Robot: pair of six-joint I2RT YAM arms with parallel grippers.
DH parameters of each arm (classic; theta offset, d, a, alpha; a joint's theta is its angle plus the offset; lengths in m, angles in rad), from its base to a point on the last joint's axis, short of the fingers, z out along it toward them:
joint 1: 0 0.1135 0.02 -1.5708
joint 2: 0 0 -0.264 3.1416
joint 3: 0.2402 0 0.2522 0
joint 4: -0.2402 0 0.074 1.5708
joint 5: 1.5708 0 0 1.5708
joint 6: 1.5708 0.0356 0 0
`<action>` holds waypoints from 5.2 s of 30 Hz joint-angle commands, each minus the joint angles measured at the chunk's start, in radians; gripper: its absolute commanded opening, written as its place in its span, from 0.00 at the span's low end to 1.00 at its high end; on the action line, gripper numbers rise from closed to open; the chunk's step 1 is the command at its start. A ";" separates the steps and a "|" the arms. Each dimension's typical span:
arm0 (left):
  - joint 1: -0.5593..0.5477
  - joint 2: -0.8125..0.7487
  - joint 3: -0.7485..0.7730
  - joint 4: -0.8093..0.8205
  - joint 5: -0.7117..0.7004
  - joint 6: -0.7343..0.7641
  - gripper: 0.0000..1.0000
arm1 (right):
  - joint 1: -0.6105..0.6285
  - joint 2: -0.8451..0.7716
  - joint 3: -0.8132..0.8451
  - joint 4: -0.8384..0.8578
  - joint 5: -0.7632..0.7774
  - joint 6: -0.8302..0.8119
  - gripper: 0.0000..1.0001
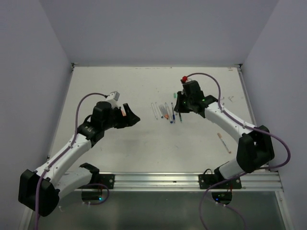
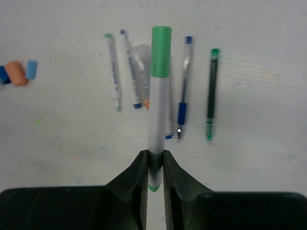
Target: Open the pen caps
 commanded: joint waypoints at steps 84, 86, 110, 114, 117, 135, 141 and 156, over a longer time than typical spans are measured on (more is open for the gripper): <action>-0.002 0.363 0.029 0.415 0.277 -0.160 0.00 | 0.343 0.071 -0.070 0.286 -0.308 -0.066 0.24; 0.000 0.358 0.031 0.413 0.281 -0.161 0.00 | 0.343 0.083 -0.059 0.287 -0.320 -0.071 0.24; 0.064 0.370 -0.006 0.474 0.378 -0.303 0.00 | 0.346 0.213 -0.085 0.439 -0.389 -0.034 0.24; 0.064 0.358 -0.023 0.490 0.376 -0.318 0.00 | 0.345 0.235 -0.085 0.490 -0.423 -0.020 0.24; 0.066 0.352 -0.032 0.502 0.373 -0.324 0.00 | 0.348 0.249 -0.079 0.496 -0.440 -0.016 0.09; 0.101 0.460 0.255 0.000 0.099 -0.258 0.00 | 0.639 0.230 0.050 0.160 0.788 -0.235 0.00; 0.142 0.363 0.181 0.117 0.122 -0.163 0.00 | 0.534 0.149 -0.030 0.257 0.331 -0.182 0.00; 0.142 0.268 0.106 0.032 0.016 0.001 0.00 | 0.106 0.192 0.186 -0.078 0.229 -0.148 0.00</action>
